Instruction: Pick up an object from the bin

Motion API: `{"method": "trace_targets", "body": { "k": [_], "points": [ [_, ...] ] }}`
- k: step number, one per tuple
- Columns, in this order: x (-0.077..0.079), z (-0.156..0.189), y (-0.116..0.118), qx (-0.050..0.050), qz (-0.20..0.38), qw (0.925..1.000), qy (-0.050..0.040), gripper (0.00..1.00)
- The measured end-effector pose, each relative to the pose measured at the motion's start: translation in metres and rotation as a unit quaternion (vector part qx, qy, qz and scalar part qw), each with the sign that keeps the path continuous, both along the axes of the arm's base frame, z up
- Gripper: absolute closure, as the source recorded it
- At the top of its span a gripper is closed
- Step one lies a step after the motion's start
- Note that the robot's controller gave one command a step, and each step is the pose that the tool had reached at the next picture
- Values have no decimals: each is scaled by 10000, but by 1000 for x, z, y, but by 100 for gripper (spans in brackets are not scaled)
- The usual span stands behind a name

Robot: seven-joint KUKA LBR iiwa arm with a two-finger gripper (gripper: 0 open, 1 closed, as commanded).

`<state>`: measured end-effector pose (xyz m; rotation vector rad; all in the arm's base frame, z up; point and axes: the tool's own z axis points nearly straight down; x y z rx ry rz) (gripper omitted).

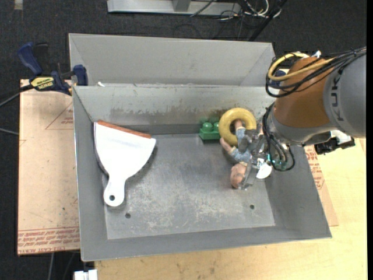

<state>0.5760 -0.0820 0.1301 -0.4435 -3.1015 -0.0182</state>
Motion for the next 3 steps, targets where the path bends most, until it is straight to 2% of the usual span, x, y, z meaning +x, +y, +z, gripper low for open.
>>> {"method": "trace_targets", "body": {
  "k": [1,2,3],
  "points": [
    [2,62,-4,0,-100,9999,-11,0],
    [5,75,-4,-9,-98,9999,-71,0],
    [20,52,-7,6,156,9999,13,0]
  ]
}}
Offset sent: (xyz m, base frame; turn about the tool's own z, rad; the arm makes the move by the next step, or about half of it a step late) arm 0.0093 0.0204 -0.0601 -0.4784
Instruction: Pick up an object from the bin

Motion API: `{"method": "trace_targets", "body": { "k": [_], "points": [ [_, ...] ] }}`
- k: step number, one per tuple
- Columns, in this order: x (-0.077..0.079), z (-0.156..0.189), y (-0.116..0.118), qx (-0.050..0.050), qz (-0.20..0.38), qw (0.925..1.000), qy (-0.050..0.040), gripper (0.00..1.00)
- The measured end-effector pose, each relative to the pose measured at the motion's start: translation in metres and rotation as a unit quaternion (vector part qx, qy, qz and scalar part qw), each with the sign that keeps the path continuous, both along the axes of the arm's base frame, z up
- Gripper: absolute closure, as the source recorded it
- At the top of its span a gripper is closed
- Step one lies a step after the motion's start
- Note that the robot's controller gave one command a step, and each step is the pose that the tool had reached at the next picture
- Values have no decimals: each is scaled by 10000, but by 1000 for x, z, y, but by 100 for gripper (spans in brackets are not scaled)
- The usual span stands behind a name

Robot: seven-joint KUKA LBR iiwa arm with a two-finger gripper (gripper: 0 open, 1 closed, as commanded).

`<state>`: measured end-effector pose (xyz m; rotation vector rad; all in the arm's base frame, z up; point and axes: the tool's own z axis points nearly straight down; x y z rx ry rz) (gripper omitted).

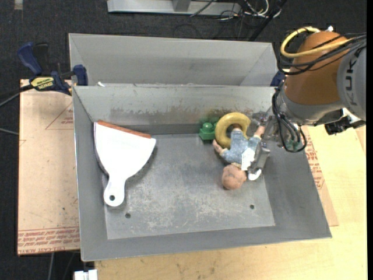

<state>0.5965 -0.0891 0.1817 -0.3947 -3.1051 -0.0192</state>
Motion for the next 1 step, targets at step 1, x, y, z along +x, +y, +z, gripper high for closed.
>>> {"method": "trace_targets", "body": {
  "k": [1],
  "points": [
    [-11,-26,1,-17,125,9999,-113,0]
  ]
}}
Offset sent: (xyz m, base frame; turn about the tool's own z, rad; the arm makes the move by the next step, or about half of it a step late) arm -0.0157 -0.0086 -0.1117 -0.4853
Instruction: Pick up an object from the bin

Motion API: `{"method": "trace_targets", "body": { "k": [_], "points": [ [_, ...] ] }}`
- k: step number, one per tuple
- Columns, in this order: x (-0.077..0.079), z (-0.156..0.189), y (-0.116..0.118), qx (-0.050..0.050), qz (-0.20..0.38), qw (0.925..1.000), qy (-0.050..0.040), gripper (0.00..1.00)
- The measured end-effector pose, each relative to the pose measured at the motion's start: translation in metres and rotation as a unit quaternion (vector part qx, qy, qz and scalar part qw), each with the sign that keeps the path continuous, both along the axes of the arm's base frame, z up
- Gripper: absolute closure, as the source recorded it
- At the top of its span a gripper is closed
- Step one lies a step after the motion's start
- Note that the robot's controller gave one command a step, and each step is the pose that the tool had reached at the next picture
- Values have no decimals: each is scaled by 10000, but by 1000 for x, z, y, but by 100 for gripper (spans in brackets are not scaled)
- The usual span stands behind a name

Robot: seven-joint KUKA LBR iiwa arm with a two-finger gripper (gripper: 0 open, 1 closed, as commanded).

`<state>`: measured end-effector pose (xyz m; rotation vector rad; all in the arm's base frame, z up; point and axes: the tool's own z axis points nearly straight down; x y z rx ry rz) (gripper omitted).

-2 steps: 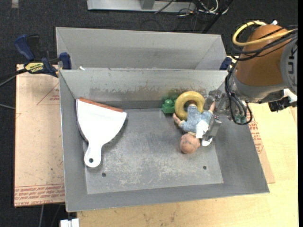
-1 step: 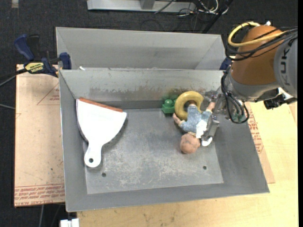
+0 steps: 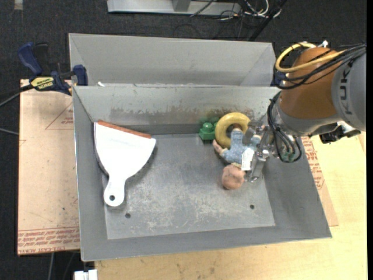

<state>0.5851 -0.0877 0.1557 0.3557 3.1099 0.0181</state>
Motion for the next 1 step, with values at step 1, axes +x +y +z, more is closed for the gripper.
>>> {"method": "trace_targets", "body": {
  "k": [1],
  "points": [
    [1,-76,-17,-58,2262,9741,26,100]
  ]
}}
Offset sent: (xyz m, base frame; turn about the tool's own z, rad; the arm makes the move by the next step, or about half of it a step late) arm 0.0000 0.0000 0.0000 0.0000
